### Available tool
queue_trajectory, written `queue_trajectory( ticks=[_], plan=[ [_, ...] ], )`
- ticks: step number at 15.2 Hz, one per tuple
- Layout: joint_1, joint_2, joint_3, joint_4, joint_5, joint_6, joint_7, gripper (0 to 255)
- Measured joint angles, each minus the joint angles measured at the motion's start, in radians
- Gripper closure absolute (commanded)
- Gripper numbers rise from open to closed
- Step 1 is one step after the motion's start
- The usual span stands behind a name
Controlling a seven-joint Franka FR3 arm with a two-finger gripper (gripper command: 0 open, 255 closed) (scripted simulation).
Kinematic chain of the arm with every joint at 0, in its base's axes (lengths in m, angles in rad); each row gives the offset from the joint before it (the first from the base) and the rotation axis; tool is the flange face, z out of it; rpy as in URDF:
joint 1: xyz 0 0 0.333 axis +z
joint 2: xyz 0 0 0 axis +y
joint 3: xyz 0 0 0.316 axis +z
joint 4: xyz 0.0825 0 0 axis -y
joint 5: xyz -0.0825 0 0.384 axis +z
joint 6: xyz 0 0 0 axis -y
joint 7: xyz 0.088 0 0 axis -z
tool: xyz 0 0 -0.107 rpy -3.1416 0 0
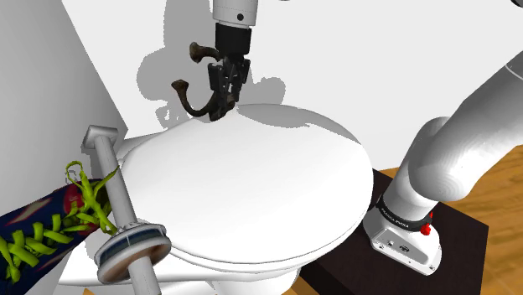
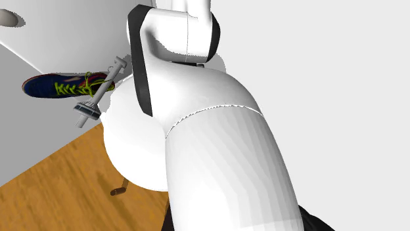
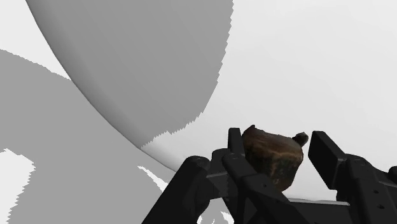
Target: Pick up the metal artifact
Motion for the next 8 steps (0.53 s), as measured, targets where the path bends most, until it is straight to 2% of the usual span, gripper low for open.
queue_trajectory(
  ticks=[3,8],
  plan=[
    [0.000,0.001,0.000,0.007,-0.001,-0.006,0.002,255],
    [-0.001,0.007,-0.002,0.066,-0.005,-0.068,0.012,255]
  ],
)
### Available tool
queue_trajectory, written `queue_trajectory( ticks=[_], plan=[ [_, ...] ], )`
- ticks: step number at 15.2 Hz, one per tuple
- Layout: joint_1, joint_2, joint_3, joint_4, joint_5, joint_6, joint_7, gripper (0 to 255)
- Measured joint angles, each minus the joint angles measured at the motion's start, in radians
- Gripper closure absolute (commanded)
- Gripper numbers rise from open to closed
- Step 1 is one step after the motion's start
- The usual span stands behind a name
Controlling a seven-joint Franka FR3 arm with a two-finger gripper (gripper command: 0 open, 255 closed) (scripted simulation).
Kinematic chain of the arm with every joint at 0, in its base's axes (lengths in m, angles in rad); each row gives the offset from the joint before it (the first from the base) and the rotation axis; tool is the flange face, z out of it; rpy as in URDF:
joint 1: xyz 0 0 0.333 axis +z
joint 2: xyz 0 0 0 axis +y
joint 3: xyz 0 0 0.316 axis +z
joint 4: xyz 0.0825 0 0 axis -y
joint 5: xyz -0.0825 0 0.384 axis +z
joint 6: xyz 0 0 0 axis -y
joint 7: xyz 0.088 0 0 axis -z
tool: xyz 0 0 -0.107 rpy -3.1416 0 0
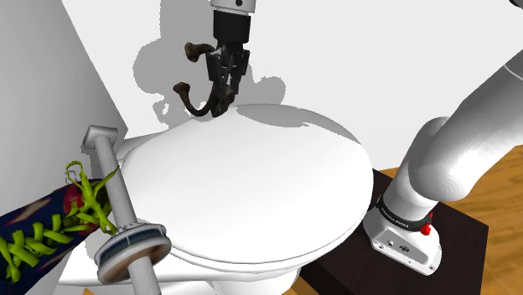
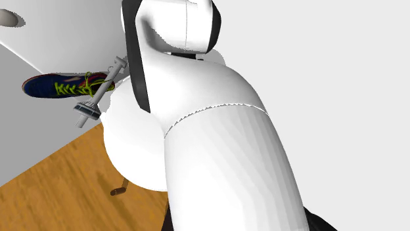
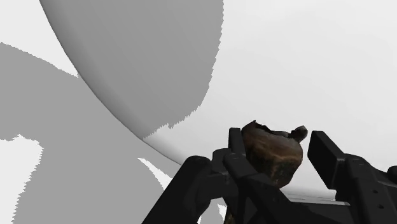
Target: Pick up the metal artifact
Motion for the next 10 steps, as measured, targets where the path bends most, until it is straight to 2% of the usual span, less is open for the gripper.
queue_trajectory(
  ticks=[10],
  plan=[
    [-0.005,0.021,0.001,0.152,-0.009,-0.139,0.024,255]
  ],
)
